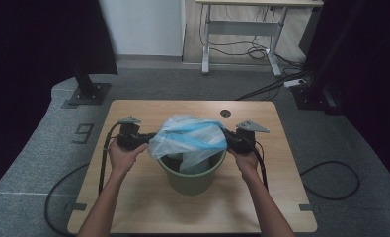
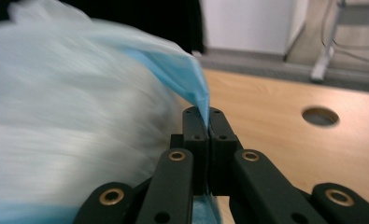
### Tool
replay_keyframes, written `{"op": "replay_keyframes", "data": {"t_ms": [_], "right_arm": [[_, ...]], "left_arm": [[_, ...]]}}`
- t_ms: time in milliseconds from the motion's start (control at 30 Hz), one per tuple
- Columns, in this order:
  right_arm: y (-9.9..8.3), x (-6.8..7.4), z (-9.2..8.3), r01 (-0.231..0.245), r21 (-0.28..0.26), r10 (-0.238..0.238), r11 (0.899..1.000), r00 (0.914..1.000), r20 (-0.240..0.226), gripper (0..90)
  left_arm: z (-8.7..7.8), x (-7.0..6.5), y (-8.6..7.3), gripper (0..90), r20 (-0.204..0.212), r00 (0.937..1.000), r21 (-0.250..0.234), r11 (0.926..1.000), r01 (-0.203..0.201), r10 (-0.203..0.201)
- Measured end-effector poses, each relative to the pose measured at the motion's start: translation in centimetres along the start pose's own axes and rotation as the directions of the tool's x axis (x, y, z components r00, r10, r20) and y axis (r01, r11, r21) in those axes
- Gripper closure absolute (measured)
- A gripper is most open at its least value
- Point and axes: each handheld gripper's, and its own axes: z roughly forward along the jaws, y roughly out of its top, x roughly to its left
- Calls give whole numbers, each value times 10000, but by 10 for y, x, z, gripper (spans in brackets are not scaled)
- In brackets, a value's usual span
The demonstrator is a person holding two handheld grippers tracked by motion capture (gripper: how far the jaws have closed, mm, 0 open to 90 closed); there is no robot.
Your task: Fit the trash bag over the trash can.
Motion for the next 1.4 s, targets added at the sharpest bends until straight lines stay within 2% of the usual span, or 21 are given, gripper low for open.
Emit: {"op": "replay_keyframes", "data": {"t_ms": [167, 300, 467, 633, 733, 800, 900, 1000, 1033, 1100, 1133, 1300, 1400], "right_arm": [[-4, -4, 7, -269, 201, 273, 9994, 9995, -184, 880], [-2, -6, 3, -311, -94, 309, 9995, 9994, -151, 879], [8, -14, -18, -209, -882, 203, 9959, 9998, -81, 883], [12, -15, -28, 17, -1148, -18, 9934, 10000, -11, 884], [17, -21, -26, -369, -1133, 351, 9929, 9992, -183, 884], [19, -23, -24, -421, -1125, 404, 9928, 9990, -169, 884], [22, -25, -15, -445, -955, 434, 9944, 9990, -133, 884], [22, -25, -3, -418, -517, 418, 9978, 9991, -14, 884], [19, -25, 6, -381, -121, 382, 9992, 9992, 81, 884], [18, -24, 10, -358, 55, 357, 9993, 9993, 109, 884], [15, -23, 16, -370, 295, 366, 9989, 9993, 111, 884], [11, -20, 26, -230, 720, 222, 9971, 9997, 110, 885], [8, -20, 32, -284, 1047, 289, 9941, 9996, -31, 885]], "left_arm": [[5, 0, 2, 893, 59, 9999, 128, 9999, 92, -92], [2, -3, 2, 891, -37, 9999, 72, 9999, -94, 94], [-7, -4, 4, 891, -140, 9997, -369, 9991, -189, 184], [-14, -8, 11, 893, -297, 9987, -828, 9956, -432, 409], [-11, -6, 21, 893, -445, 9982, -725, 9964, -433, 401], [-9, -5, 22, 893, -522, 9979, -669, 9969, -416, 382], [-3, 1, 25, 893, -656, 9977, -438, 9989, -180, 151], [5, 5, 24, 893, -814, 9967, -136, 9999, -76, 65], [7, 6, 24, 893, -811, 9967, -45, 10000, -41, 38], [12, 9, 23, 893, -821, 9966, 166, 9998, 81, -67], [16, 11, 22, 893, -749, 9971, 317, 9993, 190, -166], [21, 14, 19, 893, -622, 9977, 533, 9981, 319, -286], [24, 16, 18, 894, -510, 9977, 749, 9960, 488, -450]]}}
